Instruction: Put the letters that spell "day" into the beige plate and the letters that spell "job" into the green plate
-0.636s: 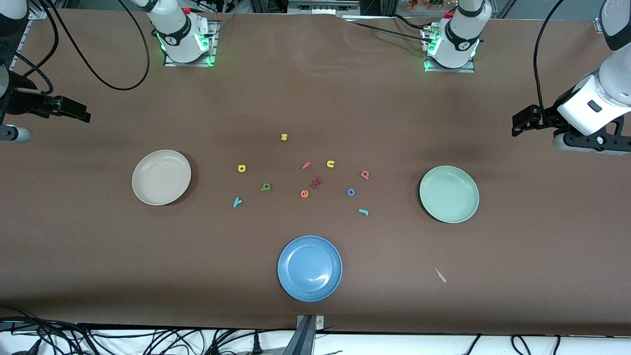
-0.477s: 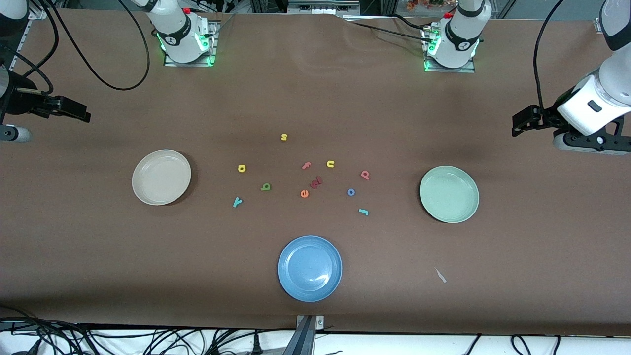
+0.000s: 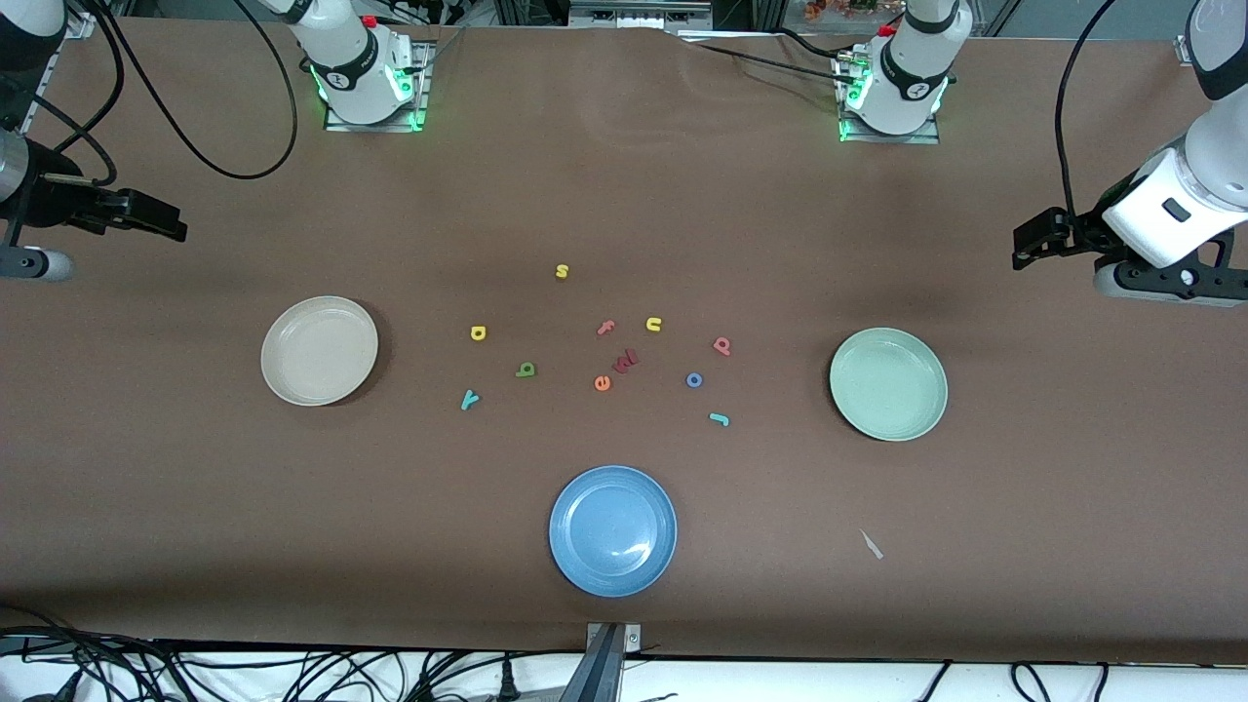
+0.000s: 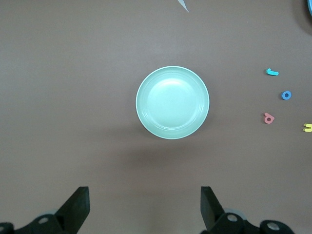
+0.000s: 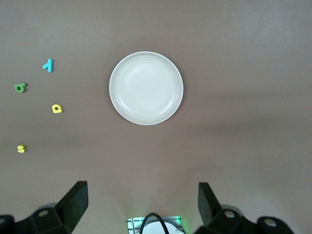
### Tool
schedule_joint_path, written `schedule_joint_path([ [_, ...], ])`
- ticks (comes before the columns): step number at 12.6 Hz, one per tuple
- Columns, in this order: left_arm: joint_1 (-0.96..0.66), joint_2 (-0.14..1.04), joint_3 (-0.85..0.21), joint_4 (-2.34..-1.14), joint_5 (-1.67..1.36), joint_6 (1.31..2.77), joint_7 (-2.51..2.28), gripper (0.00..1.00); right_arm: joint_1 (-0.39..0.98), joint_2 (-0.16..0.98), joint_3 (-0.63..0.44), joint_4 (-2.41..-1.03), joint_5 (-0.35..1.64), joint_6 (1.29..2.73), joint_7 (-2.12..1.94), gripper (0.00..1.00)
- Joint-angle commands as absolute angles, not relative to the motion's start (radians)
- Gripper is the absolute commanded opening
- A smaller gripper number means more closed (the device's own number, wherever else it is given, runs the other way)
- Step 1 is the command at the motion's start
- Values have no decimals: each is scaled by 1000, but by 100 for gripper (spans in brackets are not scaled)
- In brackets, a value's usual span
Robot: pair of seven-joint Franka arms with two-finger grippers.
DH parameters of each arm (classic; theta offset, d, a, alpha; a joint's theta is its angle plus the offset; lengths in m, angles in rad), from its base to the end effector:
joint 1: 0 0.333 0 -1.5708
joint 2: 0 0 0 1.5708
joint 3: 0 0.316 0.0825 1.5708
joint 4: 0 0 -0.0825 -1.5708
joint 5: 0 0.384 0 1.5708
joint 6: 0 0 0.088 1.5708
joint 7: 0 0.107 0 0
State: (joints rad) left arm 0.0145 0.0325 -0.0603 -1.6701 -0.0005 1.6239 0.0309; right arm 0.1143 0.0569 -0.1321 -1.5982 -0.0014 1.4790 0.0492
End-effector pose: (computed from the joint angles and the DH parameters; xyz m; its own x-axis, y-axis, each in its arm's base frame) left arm 0.5630 -0.0254 0.5639 0.9940 -0.0766 -0.0784 -0.0764 -0.9971 0.0049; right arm 0.5576 -0.0082 0.5732 0.9824 -0.0679 -0.1741 -0.0659 -0.9977 0.0175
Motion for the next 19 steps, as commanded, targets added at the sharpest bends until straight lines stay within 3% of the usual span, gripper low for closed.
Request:
schedule_joint_path([
  [1,17,26,-61,-1667,20,1624,55,100,115,51,-127,-1594,8,1466,43,100],
  [19,9,35,-63,-1667,41,1660,55,100,114,52,-129,-1594,2,1474,43,100],
])
